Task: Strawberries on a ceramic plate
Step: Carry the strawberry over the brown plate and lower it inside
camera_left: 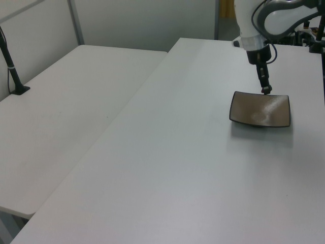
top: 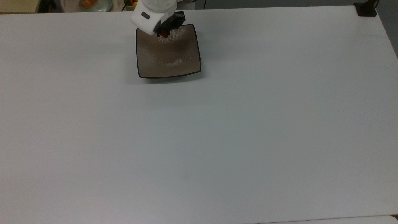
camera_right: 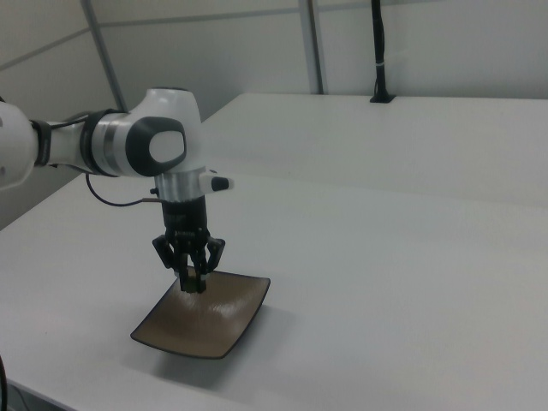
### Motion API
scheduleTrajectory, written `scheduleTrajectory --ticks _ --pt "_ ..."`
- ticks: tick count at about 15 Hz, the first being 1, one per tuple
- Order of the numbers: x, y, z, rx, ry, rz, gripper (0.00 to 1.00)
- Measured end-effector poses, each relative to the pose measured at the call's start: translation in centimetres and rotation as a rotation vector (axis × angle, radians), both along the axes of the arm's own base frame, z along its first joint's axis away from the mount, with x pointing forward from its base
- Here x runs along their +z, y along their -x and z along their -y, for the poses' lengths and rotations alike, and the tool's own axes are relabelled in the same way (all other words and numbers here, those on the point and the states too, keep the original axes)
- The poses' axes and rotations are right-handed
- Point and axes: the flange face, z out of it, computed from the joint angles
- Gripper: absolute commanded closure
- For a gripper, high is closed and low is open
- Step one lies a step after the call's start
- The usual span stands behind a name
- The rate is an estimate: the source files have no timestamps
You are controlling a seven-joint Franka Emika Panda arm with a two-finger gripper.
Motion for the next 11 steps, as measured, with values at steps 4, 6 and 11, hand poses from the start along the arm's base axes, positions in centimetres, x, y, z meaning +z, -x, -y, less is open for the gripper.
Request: scheduleTrajectory --ticks 4,6,11 --pt "-4.0 -0.2 -0.5 -0.041 0.007 0.033 0.94" --pt "-5.3 -0.1 -0.7 -0.046 0.007 0.043 0.94" --pt "-7.6 -0.4 -1.7 -0.052 0.009 0.051 0.63"
